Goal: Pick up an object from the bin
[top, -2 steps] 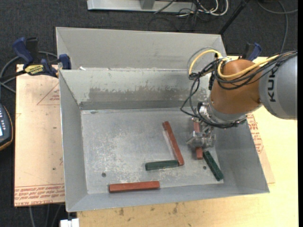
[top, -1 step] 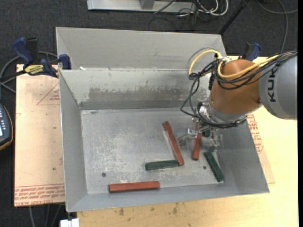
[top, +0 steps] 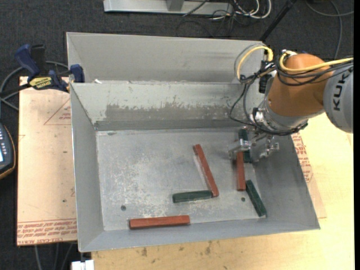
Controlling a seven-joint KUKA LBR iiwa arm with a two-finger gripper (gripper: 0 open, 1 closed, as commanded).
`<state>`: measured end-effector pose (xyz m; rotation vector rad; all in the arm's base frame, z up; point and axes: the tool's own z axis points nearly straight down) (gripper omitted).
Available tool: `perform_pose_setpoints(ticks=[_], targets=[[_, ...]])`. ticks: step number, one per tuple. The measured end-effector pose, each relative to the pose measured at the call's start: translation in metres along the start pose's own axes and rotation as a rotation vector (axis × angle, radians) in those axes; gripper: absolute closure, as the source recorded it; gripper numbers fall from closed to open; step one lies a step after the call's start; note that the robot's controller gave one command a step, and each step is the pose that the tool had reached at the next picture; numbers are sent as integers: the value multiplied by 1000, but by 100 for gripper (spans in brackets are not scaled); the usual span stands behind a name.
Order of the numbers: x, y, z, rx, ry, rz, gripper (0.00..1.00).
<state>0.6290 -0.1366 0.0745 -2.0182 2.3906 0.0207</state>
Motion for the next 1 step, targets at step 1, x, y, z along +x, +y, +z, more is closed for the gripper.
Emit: perform_pose_setpoints(ticks=[1], targets=[[-5,-1,-4,4,-4,-6,100]])
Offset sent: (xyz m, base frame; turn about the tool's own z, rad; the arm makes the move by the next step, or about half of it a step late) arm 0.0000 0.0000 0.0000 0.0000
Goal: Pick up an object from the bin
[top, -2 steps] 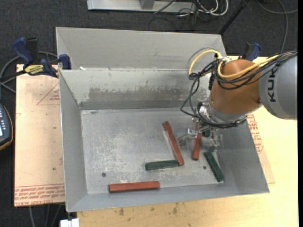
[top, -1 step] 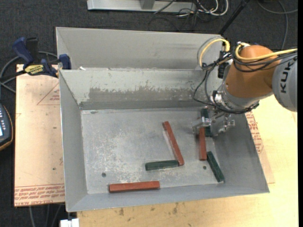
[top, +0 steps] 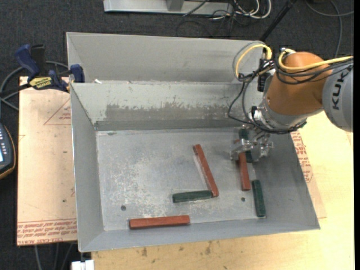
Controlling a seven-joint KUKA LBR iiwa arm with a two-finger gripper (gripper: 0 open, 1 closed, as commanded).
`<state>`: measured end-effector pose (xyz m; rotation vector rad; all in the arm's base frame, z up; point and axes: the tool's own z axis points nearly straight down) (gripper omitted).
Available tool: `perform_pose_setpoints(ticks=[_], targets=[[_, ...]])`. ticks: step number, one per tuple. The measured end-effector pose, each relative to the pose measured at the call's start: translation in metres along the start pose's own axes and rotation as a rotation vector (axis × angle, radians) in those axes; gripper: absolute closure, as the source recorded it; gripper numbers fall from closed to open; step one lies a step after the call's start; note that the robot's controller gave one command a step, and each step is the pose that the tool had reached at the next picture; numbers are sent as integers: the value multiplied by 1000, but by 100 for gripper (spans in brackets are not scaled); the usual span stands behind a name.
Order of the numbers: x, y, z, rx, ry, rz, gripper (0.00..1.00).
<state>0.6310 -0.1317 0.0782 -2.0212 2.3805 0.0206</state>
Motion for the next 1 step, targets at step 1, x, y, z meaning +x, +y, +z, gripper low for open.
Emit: perform_pose_setpoints(ticks=[1], targets=[[3,41,-150,7,21,4,100]])
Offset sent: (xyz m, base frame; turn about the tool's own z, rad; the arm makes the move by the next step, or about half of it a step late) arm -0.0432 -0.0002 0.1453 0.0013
